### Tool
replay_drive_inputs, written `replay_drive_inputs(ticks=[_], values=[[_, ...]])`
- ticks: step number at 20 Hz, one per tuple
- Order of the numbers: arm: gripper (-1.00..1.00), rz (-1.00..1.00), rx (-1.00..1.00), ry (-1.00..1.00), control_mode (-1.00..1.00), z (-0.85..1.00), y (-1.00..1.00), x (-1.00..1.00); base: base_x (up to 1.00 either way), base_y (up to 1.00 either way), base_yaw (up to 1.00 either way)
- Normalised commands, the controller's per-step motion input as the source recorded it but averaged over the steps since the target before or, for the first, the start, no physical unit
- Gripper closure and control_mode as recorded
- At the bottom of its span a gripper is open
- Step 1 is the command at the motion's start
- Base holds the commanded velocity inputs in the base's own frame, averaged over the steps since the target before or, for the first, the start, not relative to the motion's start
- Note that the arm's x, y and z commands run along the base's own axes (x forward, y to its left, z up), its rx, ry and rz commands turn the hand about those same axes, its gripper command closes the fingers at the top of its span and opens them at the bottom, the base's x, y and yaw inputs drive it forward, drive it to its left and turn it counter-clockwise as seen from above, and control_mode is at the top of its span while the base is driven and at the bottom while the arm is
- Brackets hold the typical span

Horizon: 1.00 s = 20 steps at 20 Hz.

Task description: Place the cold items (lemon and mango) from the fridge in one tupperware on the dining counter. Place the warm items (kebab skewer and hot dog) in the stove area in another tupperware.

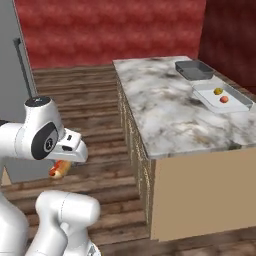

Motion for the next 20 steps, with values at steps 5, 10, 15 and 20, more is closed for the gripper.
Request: replay_drive_inputs(ticks=[5,10,15,20], values=[[1.0,0.0,0.0,0.0,1.0,0.0,0.0,0.0,-0.04,-1.0,-0.6],[1.0,0.0,0.0,0.0,1.0,0.0,0.0,0.0,0.24,-1.0,-0.21],[1.0,0.0,0.0,0.0,1.0,0.0,0.0,0.0,0.59,-1.0,-0.04],[1.0,0.0,0.0,0.0,1.0,0.0,0.0,0.0,0.39,-1.0,0.07]])
